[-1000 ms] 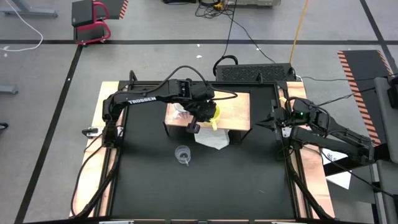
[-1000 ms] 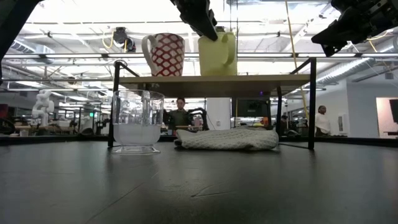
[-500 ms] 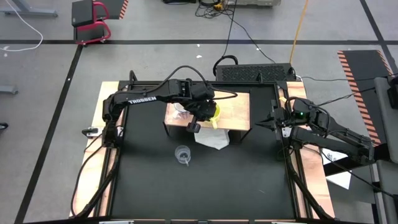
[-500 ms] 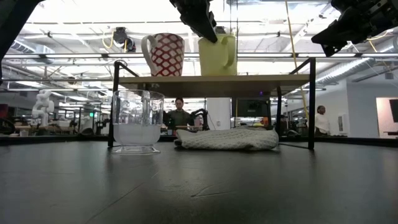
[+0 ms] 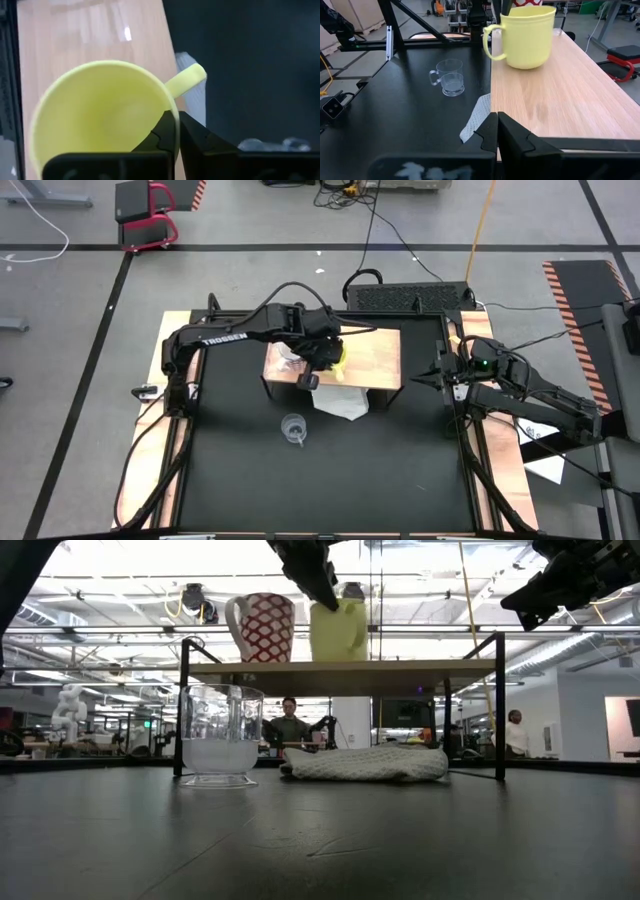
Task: Stack small to large cups/mugs on shelf
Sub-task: Put the yellow mug on the shelf
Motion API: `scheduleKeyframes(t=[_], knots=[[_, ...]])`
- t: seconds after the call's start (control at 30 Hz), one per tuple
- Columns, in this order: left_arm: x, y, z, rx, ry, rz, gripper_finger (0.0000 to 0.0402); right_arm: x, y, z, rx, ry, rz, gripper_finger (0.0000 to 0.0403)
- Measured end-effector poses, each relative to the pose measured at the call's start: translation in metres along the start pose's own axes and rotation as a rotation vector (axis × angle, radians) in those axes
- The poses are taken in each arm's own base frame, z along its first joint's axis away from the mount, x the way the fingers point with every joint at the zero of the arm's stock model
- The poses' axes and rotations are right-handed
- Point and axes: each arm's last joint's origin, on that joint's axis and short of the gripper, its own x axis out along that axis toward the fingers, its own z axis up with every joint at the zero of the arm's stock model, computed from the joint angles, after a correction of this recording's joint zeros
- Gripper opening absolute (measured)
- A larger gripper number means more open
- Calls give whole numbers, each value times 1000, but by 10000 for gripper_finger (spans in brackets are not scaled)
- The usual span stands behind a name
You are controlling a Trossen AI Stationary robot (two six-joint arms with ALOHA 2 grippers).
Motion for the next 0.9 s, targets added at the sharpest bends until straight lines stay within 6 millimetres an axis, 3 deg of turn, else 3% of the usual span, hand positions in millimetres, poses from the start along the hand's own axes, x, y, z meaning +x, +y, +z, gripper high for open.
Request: scheduleKeyframes(t=[0.5,0.73,0.9], knots=[[-11,-4,-2,-34,-6,-9,6,0,0,0,-1,-2,0,0],[-11,-4,-2,-32,-8,-13,48,0,0,0,-1,-2,0,0],[-12,-5,-1,-32,-2,-9,51,0,0,0,-1,-2,0,0]])
